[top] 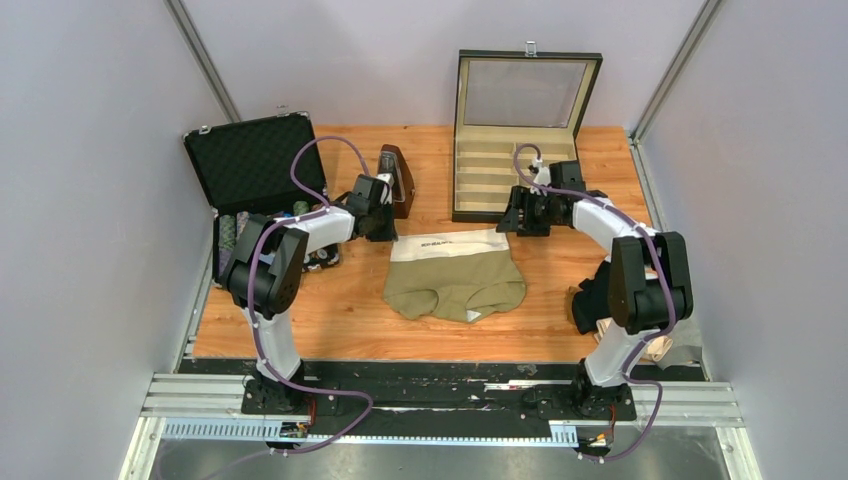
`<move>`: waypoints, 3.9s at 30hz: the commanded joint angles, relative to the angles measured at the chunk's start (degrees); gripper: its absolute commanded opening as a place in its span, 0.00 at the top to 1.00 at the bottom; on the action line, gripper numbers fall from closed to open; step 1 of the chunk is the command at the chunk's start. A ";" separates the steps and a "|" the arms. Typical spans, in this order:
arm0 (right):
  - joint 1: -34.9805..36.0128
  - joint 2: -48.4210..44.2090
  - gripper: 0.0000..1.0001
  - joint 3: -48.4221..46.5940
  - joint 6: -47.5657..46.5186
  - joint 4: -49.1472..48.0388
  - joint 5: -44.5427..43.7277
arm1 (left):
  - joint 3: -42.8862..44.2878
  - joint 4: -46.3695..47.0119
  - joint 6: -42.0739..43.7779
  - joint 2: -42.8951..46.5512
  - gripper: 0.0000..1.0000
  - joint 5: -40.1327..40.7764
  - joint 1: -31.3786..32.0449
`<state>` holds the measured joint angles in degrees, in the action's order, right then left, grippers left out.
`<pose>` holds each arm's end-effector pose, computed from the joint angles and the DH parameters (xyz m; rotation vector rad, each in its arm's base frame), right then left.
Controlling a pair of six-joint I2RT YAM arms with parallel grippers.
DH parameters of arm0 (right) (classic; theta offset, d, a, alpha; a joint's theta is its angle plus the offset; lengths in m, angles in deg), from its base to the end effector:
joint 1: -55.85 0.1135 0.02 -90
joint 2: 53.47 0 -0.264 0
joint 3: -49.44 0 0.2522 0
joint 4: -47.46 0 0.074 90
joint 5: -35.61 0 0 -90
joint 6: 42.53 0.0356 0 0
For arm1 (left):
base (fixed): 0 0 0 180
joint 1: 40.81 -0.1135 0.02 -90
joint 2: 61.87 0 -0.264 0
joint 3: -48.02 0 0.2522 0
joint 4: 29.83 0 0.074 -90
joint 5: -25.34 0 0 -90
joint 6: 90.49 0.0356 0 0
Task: Roll the underwear
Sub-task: Flatten out the underwear at the center of the board.
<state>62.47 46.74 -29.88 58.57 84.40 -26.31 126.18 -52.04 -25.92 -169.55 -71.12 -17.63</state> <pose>0.3542 0.0580 0.1942 -0.0846 2.5702 0.7477 0.3545 -0.1562 0.1549 -0.0001 2.5342 -0.4922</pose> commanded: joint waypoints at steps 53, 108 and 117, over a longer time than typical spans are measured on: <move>8.25 -16.19 1.00 -3.79 -6.77 -5.05 -7.05 | -2.63 -1.42 15.36 23.20 1.00 -7.90 0.46; 7.39 -7.71 1.00 8.95 1.37 -18.25 -15.47 | 1.98 5.64 16.41 3.96 0.99 -2.46 -2.44; 7.37 -7.64 0.57 7.04 -0.93 -18.04 -16.71 | 2.05 2.65 14.34 5.91 0.49 1.26 -2.48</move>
<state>69.90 41.58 -19.23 58.85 68.83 -41.42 126.77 -48.89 -10.07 -166.41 -73.02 -19.84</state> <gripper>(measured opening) 0.384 0.446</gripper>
